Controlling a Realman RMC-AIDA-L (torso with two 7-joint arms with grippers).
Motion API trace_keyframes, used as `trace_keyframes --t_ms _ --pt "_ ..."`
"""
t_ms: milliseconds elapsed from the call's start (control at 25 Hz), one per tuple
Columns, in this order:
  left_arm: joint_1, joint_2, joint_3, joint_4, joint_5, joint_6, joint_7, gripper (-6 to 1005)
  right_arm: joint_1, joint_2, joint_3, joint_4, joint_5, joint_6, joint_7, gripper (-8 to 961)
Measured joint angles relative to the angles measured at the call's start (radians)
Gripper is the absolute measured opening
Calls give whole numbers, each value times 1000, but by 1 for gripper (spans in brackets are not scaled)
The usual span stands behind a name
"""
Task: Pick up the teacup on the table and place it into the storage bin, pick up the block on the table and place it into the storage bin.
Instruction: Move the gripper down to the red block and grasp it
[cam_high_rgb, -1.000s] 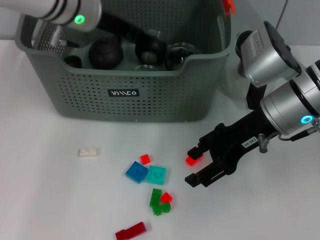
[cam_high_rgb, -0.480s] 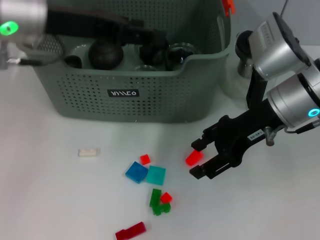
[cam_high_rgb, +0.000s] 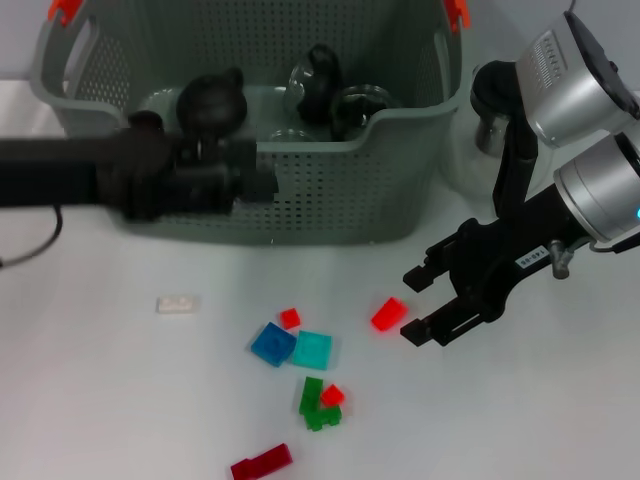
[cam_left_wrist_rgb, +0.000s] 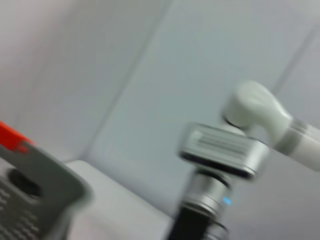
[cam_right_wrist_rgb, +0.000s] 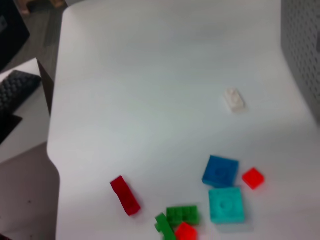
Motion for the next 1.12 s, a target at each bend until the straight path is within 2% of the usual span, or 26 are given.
trace_keyframes --t_ms 160,280,320,440,520,600,800,1120 --pt "39 13 13 68 1 51 110 708 18 1 -2 0 -48 11 10 762" --pt "71 47 77 151 10 54 259 709 36 9 -3 0 -93 25 11 762" --pt "81 67 121 190 15 54 323 709 42 11 -3 0 -107 30 11 762" --pt "91 98 218 254 26 55 435 710 64 20 -4 0 -147 47 12 762" --pt "94 97 249 264 49 52 486 710 79 28 -12 0 -174 63 9 762" --pt "92 78 253 265 105 40 537 710 94 39 -35 0 -201 84 6 762" --pt "73 55 245 270 178 -23 576 711 117 53 -151 0 -232 160 12 761" --pt "30 64 224 327 190 -71 569 710 138 63 -393 9 -225 270 52 761"
